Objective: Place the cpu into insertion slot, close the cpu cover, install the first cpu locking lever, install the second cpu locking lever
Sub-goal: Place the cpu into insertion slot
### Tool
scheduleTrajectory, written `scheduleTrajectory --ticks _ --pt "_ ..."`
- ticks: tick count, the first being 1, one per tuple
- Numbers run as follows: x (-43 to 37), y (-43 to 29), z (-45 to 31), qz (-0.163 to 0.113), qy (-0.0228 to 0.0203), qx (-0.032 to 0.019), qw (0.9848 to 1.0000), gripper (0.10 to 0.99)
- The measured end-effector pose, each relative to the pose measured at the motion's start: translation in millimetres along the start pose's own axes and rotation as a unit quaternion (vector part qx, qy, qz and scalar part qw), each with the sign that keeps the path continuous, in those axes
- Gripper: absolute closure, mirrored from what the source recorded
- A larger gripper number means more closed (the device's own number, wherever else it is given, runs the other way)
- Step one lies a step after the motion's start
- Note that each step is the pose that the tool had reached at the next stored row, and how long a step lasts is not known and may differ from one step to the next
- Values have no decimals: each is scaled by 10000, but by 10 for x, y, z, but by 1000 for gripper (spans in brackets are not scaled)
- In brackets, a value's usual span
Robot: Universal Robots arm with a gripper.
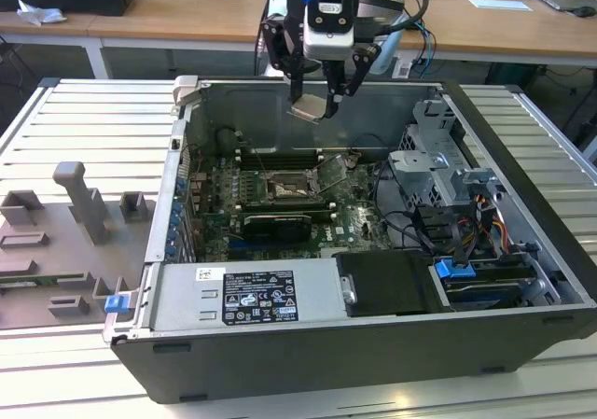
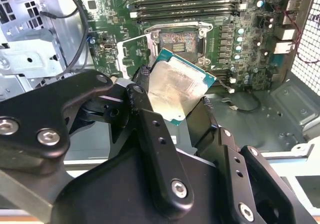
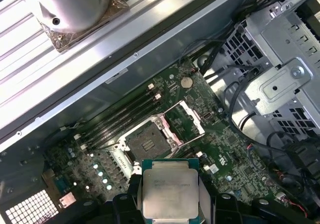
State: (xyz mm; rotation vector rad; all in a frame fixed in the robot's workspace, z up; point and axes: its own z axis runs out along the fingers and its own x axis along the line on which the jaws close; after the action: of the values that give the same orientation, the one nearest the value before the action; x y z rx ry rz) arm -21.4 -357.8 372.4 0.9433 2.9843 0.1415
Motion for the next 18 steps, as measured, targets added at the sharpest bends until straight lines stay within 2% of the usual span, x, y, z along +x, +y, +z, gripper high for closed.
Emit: scheduleTrajectory --ticks 9,18 --pt "0 -1 8 269 -24 -5 9996 545" --pt "0 -2 19 524 -47 -10 9986 545"
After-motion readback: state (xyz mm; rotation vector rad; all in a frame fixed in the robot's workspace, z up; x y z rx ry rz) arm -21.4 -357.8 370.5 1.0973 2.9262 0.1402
